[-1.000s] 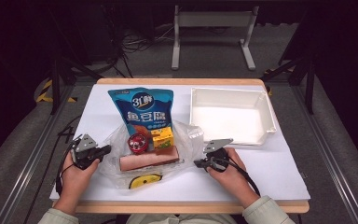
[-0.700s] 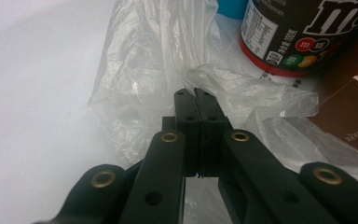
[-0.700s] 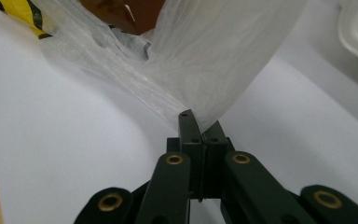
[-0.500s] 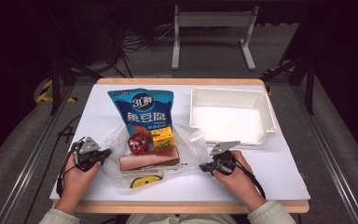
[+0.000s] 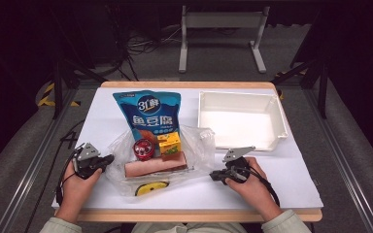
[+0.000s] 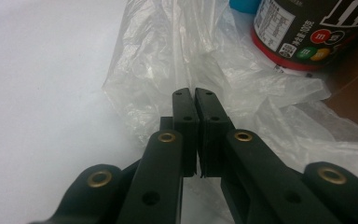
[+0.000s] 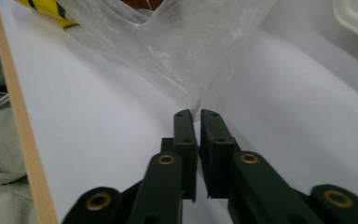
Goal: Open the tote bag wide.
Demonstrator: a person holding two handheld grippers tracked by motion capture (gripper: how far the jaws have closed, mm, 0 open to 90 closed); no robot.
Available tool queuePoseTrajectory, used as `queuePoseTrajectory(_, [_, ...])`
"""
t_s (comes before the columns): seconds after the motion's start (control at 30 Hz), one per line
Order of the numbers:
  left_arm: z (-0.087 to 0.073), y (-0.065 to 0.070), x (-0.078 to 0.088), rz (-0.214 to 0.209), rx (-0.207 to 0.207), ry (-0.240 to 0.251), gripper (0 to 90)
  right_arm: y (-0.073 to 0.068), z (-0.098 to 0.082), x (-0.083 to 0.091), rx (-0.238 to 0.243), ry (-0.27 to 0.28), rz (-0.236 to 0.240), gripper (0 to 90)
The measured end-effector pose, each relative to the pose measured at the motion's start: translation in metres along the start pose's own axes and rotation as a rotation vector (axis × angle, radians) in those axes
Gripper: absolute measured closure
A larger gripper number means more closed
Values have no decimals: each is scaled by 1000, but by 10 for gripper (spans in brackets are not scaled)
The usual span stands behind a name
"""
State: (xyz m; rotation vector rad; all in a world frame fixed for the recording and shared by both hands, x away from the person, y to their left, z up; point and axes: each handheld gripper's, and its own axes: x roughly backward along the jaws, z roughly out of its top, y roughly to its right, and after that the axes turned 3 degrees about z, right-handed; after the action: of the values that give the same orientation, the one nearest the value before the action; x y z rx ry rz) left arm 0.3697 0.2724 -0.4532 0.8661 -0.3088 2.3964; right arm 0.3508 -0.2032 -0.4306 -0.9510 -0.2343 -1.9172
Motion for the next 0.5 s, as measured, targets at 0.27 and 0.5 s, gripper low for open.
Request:
queuePoseTrajectory(0.27, [1,0,2,-10,14,22,879,-2,17,34,38,211,23,532])
queuePoseTrajectory(0.5, [1,0,2,-13,15,27,881,-8,34,57,91,316,-35,489])
